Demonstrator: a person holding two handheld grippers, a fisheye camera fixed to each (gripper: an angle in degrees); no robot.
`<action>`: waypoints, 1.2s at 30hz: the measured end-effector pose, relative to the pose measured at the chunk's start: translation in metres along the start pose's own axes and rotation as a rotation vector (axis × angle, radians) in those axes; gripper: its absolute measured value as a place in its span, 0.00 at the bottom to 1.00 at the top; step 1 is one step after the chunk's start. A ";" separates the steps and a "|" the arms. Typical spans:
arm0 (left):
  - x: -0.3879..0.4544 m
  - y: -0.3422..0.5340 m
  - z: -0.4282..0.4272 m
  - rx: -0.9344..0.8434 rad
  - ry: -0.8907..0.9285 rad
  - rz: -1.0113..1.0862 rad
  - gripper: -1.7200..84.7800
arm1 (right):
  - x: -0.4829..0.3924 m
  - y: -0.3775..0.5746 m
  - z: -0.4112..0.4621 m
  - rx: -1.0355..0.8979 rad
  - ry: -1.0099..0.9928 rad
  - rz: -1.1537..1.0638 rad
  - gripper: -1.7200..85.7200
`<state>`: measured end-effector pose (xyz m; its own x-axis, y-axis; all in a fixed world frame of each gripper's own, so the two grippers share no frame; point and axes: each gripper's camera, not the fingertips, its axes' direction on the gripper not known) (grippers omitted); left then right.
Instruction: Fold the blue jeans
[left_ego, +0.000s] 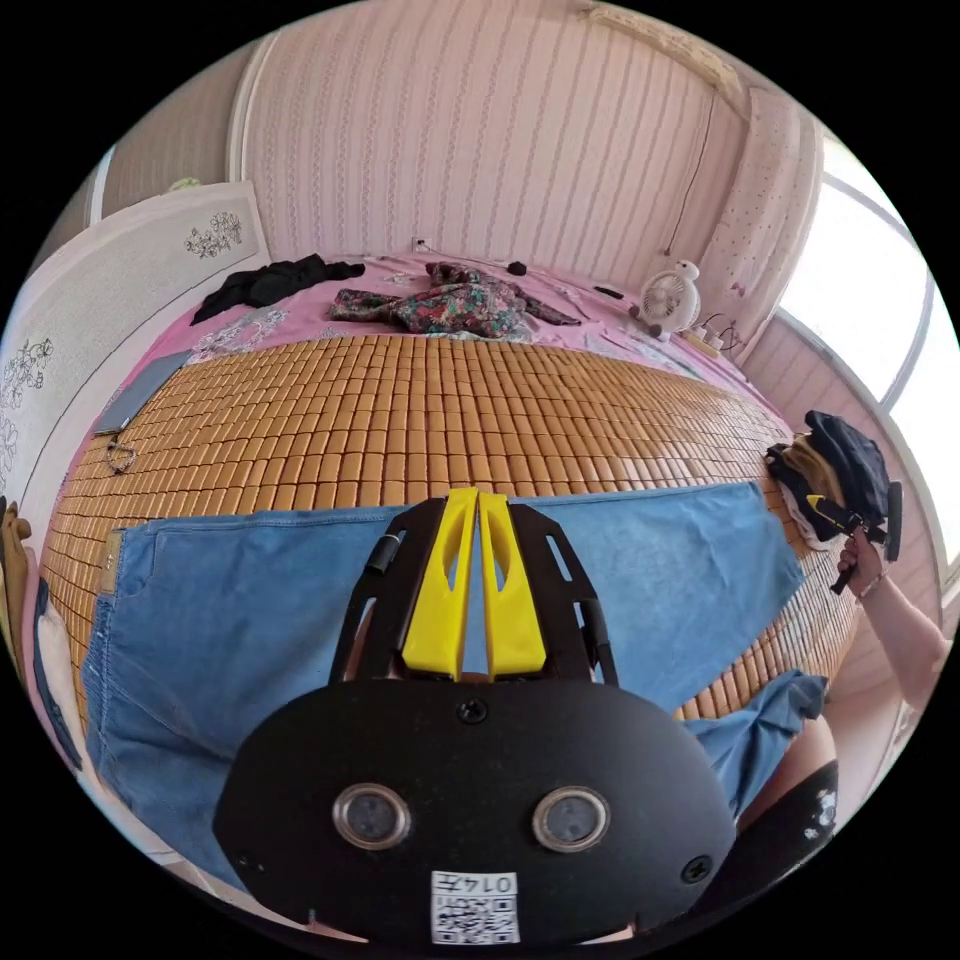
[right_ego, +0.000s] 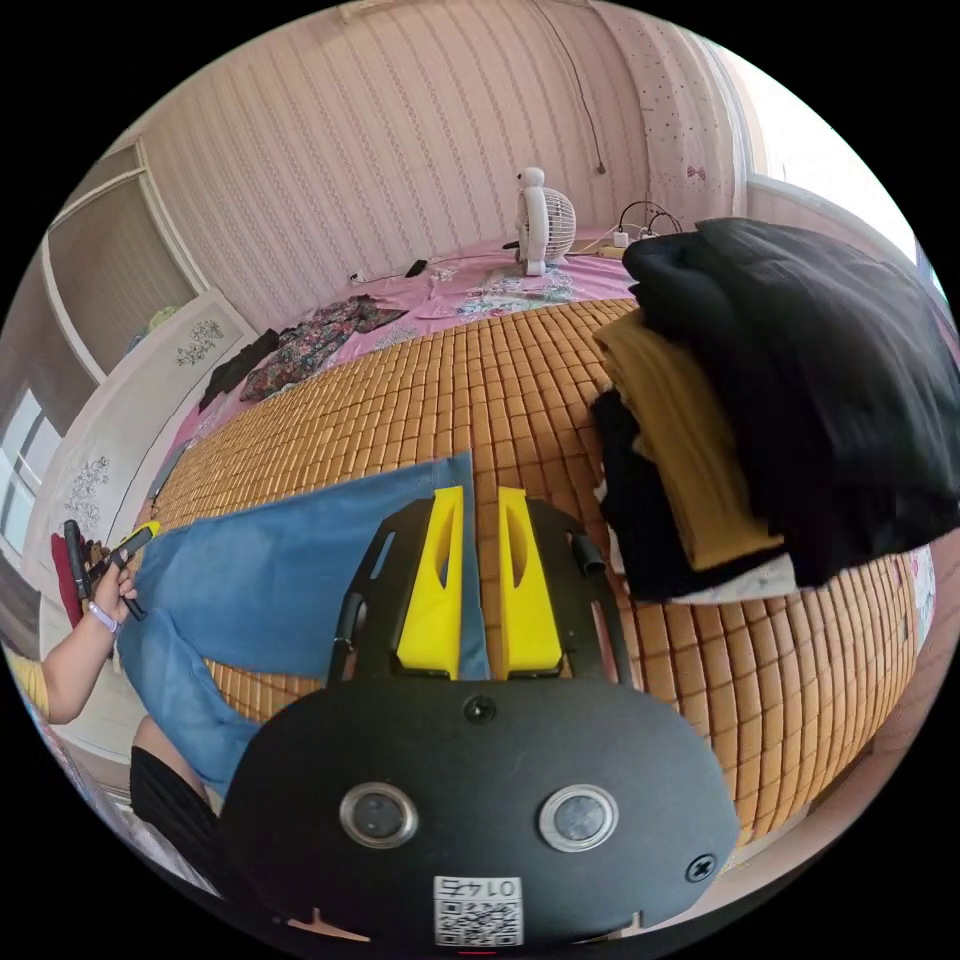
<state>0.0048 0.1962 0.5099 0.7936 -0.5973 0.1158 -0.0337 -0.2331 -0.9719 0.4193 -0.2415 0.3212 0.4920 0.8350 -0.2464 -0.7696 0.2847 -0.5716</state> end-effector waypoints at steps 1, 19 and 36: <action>0.011 0.020 -0.017 0.005 0.037 0.027 0.02 | 0.002 0.015 -0.010 -0.015 -0.008 -0.006 0.09; 0.186 0.204 -0.066 -0.425 0.304 0.462 0.13 | -0.081 0.206 -0.080 -0.304 -0.318 0.056 0.13; 0.196 0.196 -0.099 -0.405 0.289 0.557 0.12 | -0.038 0.139 -0.245 0.100 -0.591 -0.202 0.03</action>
<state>0.0933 -0.0426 0.3624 0.4038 -0.8746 -0.2684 -0.6498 -0.0676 -0.7571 0.3934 -0.3495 0.0597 0.3451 0.8712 0.3493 -0.7336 0.4825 -0.4787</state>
